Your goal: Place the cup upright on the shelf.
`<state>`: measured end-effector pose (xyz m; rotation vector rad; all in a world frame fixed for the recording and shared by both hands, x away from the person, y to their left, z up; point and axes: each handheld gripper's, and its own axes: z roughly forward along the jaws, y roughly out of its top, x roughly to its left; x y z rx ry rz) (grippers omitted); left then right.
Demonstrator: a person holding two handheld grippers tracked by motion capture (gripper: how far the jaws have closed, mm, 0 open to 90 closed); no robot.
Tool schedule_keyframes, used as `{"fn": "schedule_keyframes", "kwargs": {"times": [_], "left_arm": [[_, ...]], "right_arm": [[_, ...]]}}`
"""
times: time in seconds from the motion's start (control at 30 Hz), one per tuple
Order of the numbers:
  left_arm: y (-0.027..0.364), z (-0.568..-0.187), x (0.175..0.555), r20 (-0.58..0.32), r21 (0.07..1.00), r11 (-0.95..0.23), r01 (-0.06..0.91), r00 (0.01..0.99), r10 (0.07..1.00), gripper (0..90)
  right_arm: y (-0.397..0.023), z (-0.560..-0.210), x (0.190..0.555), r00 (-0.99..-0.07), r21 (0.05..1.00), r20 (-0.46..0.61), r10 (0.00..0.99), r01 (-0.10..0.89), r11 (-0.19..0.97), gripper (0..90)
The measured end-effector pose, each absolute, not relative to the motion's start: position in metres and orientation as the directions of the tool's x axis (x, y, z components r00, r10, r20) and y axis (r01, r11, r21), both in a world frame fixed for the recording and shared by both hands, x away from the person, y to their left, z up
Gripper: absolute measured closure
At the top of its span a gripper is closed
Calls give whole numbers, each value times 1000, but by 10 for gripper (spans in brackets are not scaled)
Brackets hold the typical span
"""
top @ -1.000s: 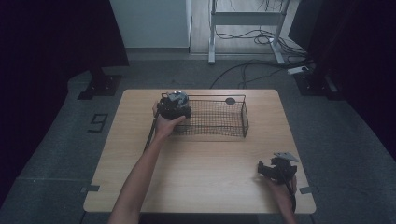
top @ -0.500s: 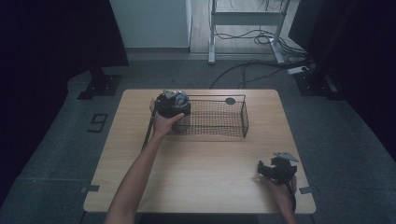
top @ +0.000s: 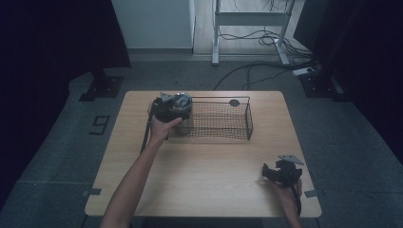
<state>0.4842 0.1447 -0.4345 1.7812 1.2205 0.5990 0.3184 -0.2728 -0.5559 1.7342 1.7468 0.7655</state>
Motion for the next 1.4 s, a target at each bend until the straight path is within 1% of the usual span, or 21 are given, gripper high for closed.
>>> {"fn": "schedule_keyframes", "kwargs": {"times": [0.33,0.43,0.7,0.9,1.2,1.4], "left_arm": [[157,-435,462,-89,855,-137,501,402,911,40],[157,-438,453,-58,849,-175,499,417,907,41],[156,-448,427,-68,844,-200,497,469,880,45],[156,-453,409,-77,840,-203,503,482,873,50],[163,-467,368,-106,850,-189,491,513,852,56],[167,-479,346,-89,842,-217,494,524,847,56]], "right_arm": [[-273,-556,318,-9,731,7,1000,683,2,76],[-273,-556,318,-10,731,6,1000,682,2,77],[-273,-556,318,-8,732,6,1000,681,1,78],[-273,-556,318,-10,732,5,1000,681,3,79],[-273,-556,318,-9,731,7,1000,682,1,81],[-273,-556,318,-9,731,7,1000,682,1,81]]}}
